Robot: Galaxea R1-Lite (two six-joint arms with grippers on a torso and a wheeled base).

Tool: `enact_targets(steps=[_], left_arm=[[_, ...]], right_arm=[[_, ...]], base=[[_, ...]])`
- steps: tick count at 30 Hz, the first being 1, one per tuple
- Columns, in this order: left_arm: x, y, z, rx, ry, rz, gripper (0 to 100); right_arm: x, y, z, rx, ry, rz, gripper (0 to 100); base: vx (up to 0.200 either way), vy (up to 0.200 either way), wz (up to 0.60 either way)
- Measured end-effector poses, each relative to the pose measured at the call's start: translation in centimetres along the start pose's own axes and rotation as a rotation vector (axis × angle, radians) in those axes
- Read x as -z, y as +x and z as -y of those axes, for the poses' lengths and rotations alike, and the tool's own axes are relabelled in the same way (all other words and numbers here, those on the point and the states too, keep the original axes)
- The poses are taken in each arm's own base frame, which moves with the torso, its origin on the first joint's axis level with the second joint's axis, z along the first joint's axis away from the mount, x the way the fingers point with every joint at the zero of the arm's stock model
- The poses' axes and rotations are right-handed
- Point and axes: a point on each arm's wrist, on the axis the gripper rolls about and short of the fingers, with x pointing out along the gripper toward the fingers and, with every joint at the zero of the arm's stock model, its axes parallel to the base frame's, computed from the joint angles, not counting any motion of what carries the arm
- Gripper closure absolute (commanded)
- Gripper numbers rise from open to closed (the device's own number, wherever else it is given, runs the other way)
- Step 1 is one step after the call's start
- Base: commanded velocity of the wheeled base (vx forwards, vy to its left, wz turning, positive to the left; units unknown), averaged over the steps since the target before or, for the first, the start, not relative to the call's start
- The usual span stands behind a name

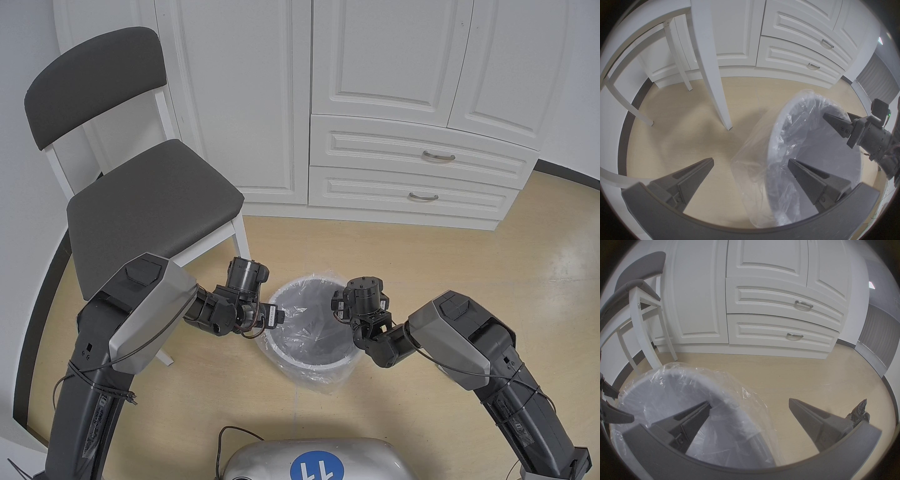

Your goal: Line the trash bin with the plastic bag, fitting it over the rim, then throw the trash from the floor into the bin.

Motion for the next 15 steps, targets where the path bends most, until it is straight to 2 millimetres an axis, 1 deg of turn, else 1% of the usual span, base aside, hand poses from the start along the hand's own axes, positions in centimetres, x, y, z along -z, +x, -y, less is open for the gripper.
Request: enact_targets(steps=[6, 10, 12, 15], left_arm=[[0.1, -0.1, 0.2, 0.008, 0.002, -0.002, 0], [-0.2, 0.1, 0.7, 0.033, 0.002, 0.041, 0], [-0.4, 0.2, 1.1, 0.054, 0.001, 0.082, 0], [0.1, 0.7, 2.0, 0.078, 0.011, 0.092, 0]], right_arm=[[0.5, -0.4, 0.3, -0.025, -0.008, -0.028, 0], [0.6, -1.1, 0.5, -0.051, -0.022, -0.058, 0], [0.5, -1.5, 0.7, -0.062, -0.026, -0.067, 0], [-0.1, -2.1, 0.8, -0.072, -0.024, -0.061, 0]], base=[[0.0, 0.0, 0.0], [0.0, 0.0, 0.0], [0.0, 0.0, 0.0], [0.0, 0.0, 0.0]])
